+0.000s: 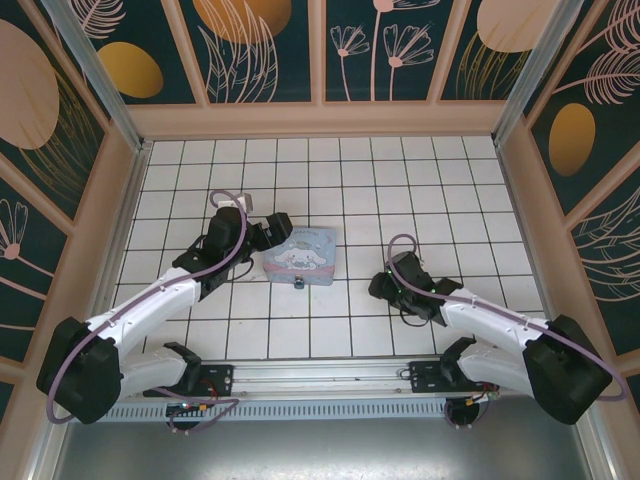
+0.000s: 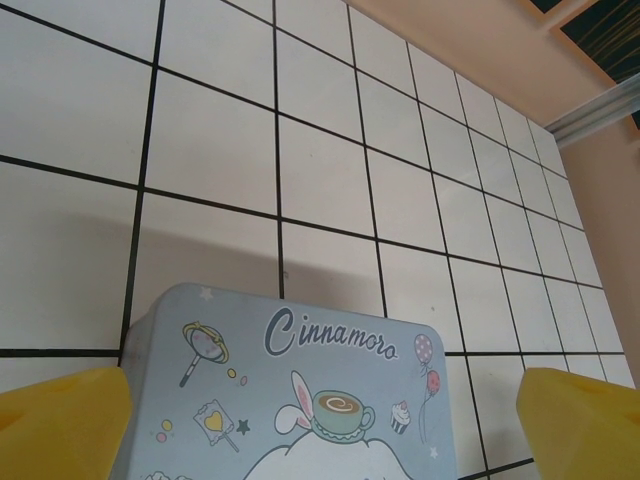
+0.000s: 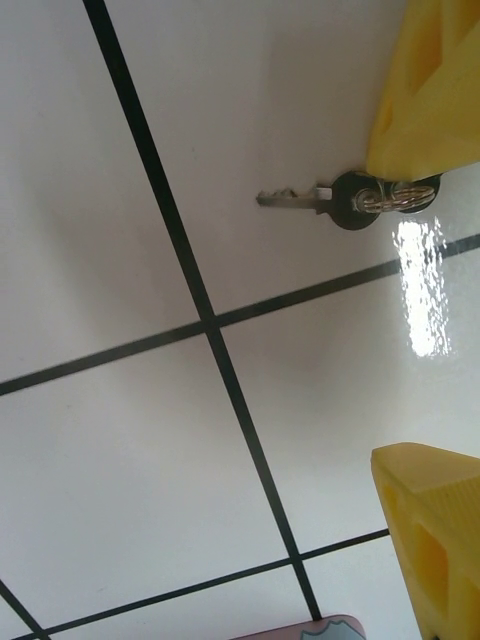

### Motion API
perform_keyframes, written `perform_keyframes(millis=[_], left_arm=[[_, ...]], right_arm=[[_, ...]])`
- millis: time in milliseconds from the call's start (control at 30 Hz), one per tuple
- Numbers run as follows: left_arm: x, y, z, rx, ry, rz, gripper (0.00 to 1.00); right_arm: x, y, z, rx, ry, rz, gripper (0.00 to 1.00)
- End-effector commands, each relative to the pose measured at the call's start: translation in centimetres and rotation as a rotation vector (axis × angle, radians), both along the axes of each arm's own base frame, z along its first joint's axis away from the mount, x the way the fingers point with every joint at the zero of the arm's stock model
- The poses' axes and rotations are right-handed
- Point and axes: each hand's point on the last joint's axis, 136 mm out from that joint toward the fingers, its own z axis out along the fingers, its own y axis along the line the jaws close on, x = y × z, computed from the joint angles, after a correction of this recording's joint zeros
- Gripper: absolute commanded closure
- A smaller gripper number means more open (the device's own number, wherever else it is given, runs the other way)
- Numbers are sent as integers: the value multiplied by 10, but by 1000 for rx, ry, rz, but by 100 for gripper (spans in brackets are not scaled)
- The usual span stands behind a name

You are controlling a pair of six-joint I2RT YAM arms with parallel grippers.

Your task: Unlock a padlock with a key

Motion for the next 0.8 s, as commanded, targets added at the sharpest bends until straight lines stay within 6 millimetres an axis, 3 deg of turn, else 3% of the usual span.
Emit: perform_keyframes(millis=[0, 367, 567, 767], left_arm=[[1, -7, 4, -22, -11, -19, 1], [0, -6, -3, -16, 1, -21, 1], [1, -9, -5, -11, 8, -30, 1], [2, -12, -8, -13, 13, -42, 1]], right_arm=[[-4, -6, 0, -40, 24, -26, 29], [12, -34, 37, -87, -49, -123, 29], [17, -37, 31, -141, -14, -98, 30], [18, -36, 15, -201, 32, -57, 38]])
